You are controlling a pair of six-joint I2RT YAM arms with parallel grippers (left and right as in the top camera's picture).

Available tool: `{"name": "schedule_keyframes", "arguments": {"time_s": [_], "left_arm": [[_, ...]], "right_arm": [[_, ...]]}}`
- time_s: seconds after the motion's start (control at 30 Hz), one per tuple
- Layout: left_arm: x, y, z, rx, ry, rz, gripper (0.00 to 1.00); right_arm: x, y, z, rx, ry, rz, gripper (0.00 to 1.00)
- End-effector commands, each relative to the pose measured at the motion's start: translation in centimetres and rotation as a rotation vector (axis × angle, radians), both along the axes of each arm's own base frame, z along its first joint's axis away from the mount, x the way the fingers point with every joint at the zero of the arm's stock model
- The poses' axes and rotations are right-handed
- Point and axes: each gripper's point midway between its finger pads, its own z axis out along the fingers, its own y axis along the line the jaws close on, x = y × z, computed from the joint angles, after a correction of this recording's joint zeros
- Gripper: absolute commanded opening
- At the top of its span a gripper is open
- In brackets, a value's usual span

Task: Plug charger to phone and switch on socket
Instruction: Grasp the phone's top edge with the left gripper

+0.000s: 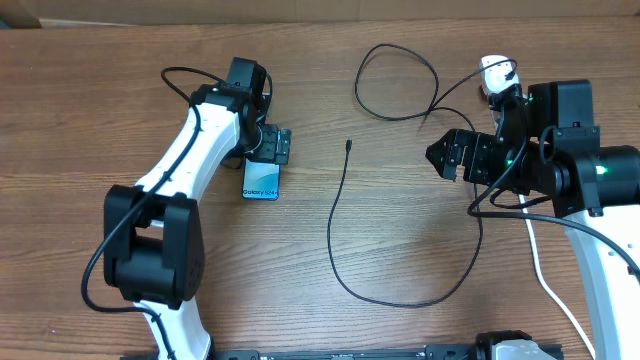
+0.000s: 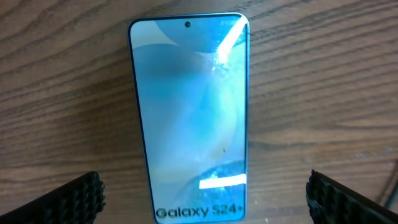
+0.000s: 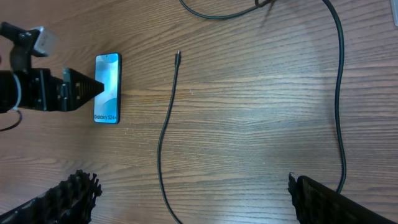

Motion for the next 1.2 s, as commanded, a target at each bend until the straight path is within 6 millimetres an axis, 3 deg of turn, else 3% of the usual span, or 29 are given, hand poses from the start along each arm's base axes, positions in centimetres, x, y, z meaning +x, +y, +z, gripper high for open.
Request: {"name": "schedule_keyframes", "arguments": {"time_s": [0.0,0.33,0.63,1.17], "left_arm": [[0.8,0.1,-1.0,0.043,-0.005,-0.014,1.00],[1.5,0.2,-3.4,0.084,0.000,0.001,1.00],[0.8,-0.9,-5.8,0.078,0.055,-0.019,0.99],[0.4,-0.4,-6.1,0.075,0.076,0.125,0.88]], "right_arm": [[0.2,0.3,0.9,0.006,-0.025,0.013,1.00],[-0.1,0.3,0.7,0.005,-0.010,0.012,1.00],[-0.1,0.3,0.7,0.005,-0.010,0.012,1.00],[-0.2,0.1,0.2,-0.003,0.003,0.008,1.00]]}}
